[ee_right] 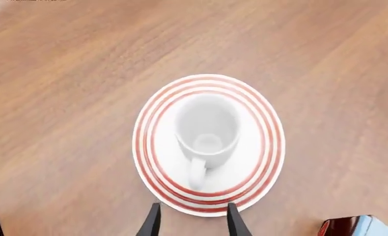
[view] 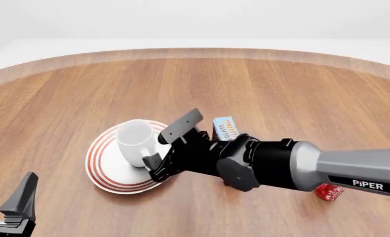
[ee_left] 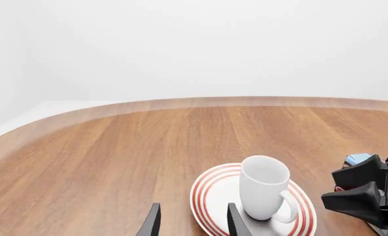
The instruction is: Pick up the white mug and put it on the plate, and put the chocolate pudding to the right of the plate.
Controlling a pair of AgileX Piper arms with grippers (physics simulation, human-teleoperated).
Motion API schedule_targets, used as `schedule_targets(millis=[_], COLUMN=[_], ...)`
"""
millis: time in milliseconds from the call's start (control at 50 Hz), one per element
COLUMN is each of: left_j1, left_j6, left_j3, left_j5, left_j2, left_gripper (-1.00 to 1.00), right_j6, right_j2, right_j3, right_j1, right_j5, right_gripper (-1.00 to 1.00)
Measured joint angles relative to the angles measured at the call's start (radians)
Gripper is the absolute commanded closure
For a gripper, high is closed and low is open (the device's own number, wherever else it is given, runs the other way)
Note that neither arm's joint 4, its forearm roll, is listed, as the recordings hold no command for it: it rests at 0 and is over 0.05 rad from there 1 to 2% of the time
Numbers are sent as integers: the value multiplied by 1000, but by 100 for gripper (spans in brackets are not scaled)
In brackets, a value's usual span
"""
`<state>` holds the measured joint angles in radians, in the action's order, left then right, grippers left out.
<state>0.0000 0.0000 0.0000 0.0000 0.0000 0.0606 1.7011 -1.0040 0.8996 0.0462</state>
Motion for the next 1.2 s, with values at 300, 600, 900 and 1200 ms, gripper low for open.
schedule_targets(millis=[300, 600, 900, 1200], left_j1=[0, 0, 0, 0], left_j6=[0, 0, 0, 0], left_j3=[0, 0, 0, 0], left_j5=[0, 0, 0, 0], left_j2=[0, 0, 0, 0], left_gripper=[-100, -100, -100, -100], right_j6=[-20, -27, -21, -26], right_j2=[-74, -149, -254, -371], right_j3=[62, 118, 194, 268], right_j1=[-1, 5, 6, -12], right_j5=[18, 18, 18, 6], right_gripper=[-100, -100, -100, -100])
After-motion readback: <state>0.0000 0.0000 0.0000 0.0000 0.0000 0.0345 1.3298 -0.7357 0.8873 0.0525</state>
